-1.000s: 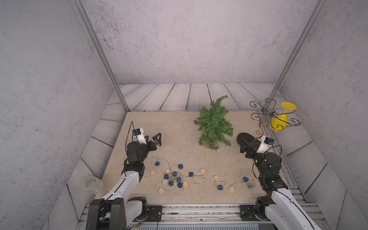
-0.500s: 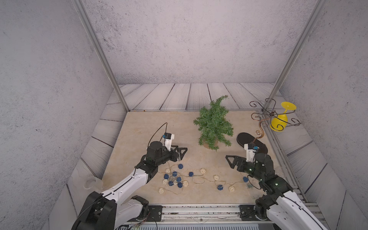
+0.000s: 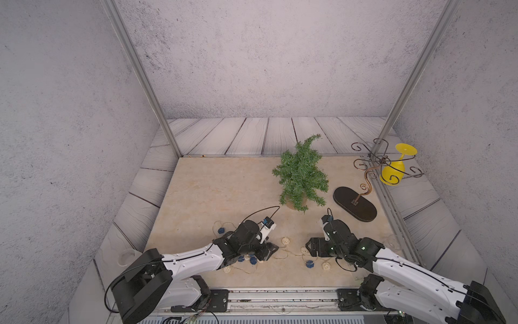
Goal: Wrap string light around the christmas tree
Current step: Pick up the light string from the center of the board.
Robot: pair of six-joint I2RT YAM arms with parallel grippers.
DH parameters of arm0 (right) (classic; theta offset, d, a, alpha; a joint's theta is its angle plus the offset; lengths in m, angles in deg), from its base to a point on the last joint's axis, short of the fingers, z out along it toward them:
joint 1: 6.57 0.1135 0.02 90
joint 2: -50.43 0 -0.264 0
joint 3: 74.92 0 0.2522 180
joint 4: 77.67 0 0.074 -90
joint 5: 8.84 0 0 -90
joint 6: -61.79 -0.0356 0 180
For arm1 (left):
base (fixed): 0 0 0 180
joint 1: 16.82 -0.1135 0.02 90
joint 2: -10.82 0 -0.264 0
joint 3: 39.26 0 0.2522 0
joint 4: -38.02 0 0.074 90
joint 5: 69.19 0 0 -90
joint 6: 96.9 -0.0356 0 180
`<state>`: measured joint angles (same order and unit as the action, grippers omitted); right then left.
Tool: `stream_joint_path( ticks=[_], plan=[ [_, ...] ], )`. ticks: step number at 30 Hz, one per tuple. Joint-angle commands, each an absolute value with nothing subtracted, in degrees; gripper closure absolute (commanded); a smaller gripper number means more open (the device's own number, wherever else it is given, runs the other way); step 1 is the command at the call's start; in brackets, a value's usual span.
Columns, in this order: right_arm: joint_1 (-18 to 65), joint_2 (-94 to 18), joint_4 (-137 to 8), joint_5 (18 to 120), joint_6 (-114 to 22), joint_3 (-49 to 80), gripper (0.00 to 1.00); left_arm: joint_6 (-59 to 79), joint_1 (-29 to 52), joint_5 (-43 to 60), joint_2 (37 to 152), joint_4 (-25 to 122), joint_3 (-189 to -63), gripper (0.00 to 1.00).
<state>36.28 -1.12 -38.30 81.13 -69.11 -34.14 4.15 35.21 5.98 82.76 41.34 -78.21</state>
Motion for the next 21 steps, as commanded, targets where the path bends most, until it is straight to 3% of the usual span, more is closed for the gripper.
stream_joint_path(
  ticks=[1, 6, 10, 12, 19, 21],
  plan=[
    [36.39, 2.09, -37.92, 83.54, -68.57, -34.20, 0.12, -2.86, 38.02, 7.77, 84.87, 43.19, -81.88, 0.36],
    [36.34, 7.29, -38.59, 84.42, -68.26, -34.86, 0.13, -7.11, 39.16, 10.93, 92.36, 45.89, -86.03, 0.44],
    [36.32, 10.95, -38.42, 85.35, -68.28, -35.76, 0.15, -9.08, 39.80, 8.12, 95.77, 45.34, -87.32, 0.63],
    [36.31, 11.86, -38.55, 85.73, -68.46, -36.14, 0.16, -9.25, 40.17, 7.19, 95.98, 45.16, -87.39, 0.66],
    [36.23, 9.67, -40.82, 85.16, -68.28, -36.64, 0.17, -8.85, 41.56, 9.05, 97.20, 45.25, -87.20, 0.65],
    [36.25, 9.56, -41.71, 84.95, -68.24, -37.03, 0.17, -9.15, 41.65, 11.56, 99.09, 46.47, -88.32, 0.72]
  ],
)
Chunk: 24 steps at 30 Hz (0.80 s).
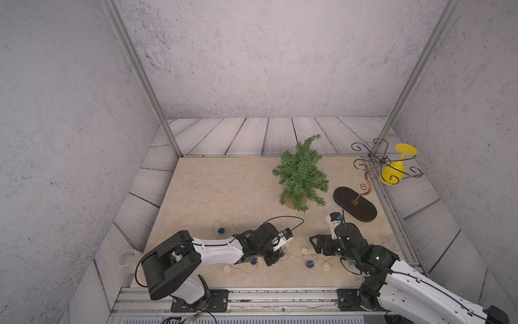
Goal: Wrap string light around the christmas tree
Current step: Pick up the light string from the center of the board.
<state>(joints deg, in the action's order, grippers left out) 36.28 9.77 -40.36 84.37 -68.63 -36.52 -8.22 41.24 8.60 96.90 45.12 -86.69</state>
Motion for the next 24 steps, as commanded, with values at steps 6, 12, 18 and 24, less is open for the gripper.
stream_joint_path(
  ticks=[6, 12, 18, 24],
  plan=[
    [36.29, 11.36, -42.97, 85.90, -68.19, -37.67, 0.18, -8.92, 41.74, 14.29, 98.00, 46.07, -88.60, 1.00],
    [36.28, 9.53, -55.42, 84.36, -62.99, -39.97, 0.18, -6.16, 41.62, 28.02, 85.96, 45.61, -86.84, 1.00],
    [36.32, 7.21, -73.26, 82.06, -54.66, -44.75, 0.19, -7.18, 40.59, 30.91, 75.26, 46.59, -87.49, 1.00],
    [36.24, 2.23, -82.33, 80.46, -48.04, -47.16, 0.21, -8.09, 40.29, 30.29, 71.60, 50.52, -91.40, 1.00]
  ],
)
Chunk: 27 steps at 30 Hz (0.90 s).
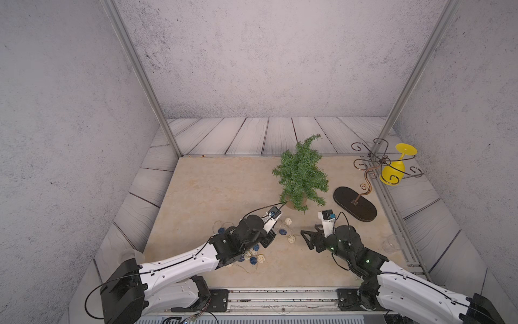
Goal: Wrap string light around the christmas tree
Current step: Pick up the light string from the center of the board.
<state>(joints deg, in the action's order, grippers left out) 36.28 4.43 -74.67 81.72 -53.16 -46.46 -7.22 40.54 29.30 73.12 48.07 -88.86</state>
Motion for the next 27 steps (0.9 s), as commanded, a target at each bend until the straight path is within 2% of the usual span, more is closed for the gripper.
stream_joint_path(
  ticks=[1, 8, 13, 20, 23, 27],
  plan=[
    [36.27, 0.80, -83.74, 79.80, -47.16, -47.42, 0.20, -8.06, 40.28, 29.83, 70.88, 51.24, -92.06, 1.00],
    [36.25, -10.92, -95.05, 76.07, -40.65, -47.66, 0.23, -8.19, 40.22, 27.46, 65.80, 53.93, -93.65, 1.00],
    [36.04, -18.94, -103.50, 71.07, -38.45, -47.38, 0.37, -8.09, 40.19, 25.47, 63.94, 56.71, -96.01, 1.00],
    [35.98, -26.70, -109.24, 73.90, -38.13, -46.93, 0.41, -8.81, 40.16, 28.16, 61.93, 59.84, -99.77, 1.00],
    [35.81, -28.43, -114.36, 75.44, -38.35, -48.77, 0.48, -8.63, 40.20, 29.81, 61.10, 59.75, -99.96, 1.00],
    [35.88, -27.15, -119.00, 75.02, -39.16, -51.20, 0.65, -9.03, 40.14, 32.00, 60.65, 60.05, -100.03, 1.00]
  ],
)
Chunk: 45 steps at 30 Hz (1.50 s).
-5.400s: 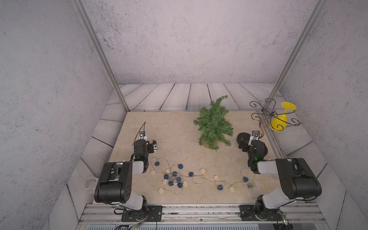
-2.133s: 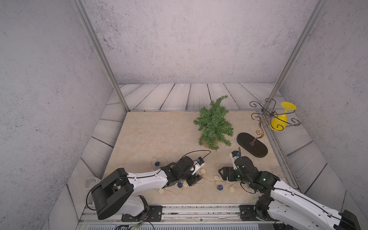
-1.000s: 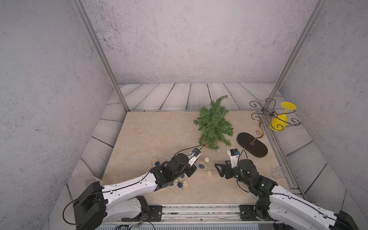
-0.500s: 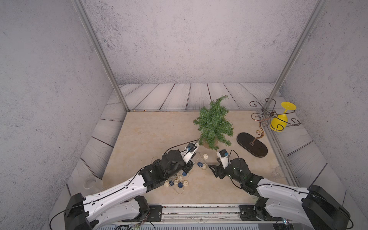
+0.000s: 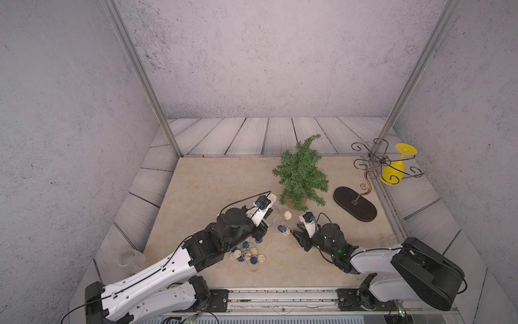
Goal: Wrap string light around the christmas tree
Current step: Pick up the light string from the center of the board.
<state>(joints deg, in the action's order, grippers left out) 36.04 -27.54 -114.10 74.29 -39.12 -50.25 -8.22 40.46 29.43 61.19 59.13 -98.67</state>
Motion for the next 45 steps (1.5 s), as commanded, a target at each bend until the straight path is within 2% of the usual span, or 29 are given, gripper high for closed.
stream_joint_path(
  ticks=[1, 4, 7, 12, 18, 27, 32, 39, 45],
  plan=[
    [35.80, -26.12, -117.02, 74.84, -39.06, -50.63, 0.69, -9.20, 40.16, 33.14, 60.52, 60.04, -100.04, 1.00],
    [35.82, -21.19, -110.30, 74.11, -39.77, -49.17, 0.83, -8.41, 39.95, 41.50, 59.87, 59.85, -99.83, 1.00],
    [35.80, -11.68, -101.42, 74.70, -41.59, -47.80, 0.84, -7.65, 38.72, 46.14, 59.42, 59.23, -99.06, 1.00],
    [35.82, 4.07, -77.09, 79.36, -41.93, -39.72, 0.89, -4.48, 33.10, 40.46, 60.58, 58.17, -97.17, 1.00],
    [35.82, 11.67, -61.69, 90.84, -42.06, -31.58, 0.92, 0.44, 23.64, 31.28, 60.19, 54.28, -95.29, 1.00],
    [35.64, 9.36, -61.61, 100.90, -36.20, -21.47, 0.94, -1.95, 22.82, 27.14, 62.65, 51.02, -103.73, 1.00],
    [33.98, 5.30, -59.08, 107.14, -35.33, -14.65, 0.95, -3.40, 20.31, 31.55, 66.19, 51.85, -108.76, 1.00],
    [29.52, 4.53, -56.03, 106.16, -34.98, -8.41, 0.96, -2.63, 14.91, 29.92, 69.32, 51.73, -112.14, 1.00],
    [22.78, 4.35, -55.14, 101.10, -38.14, -7.30, 0.99, 0.60, 11.28, 30.06, 71.37, 52.06, -113.86, 1.00]
  ],
)
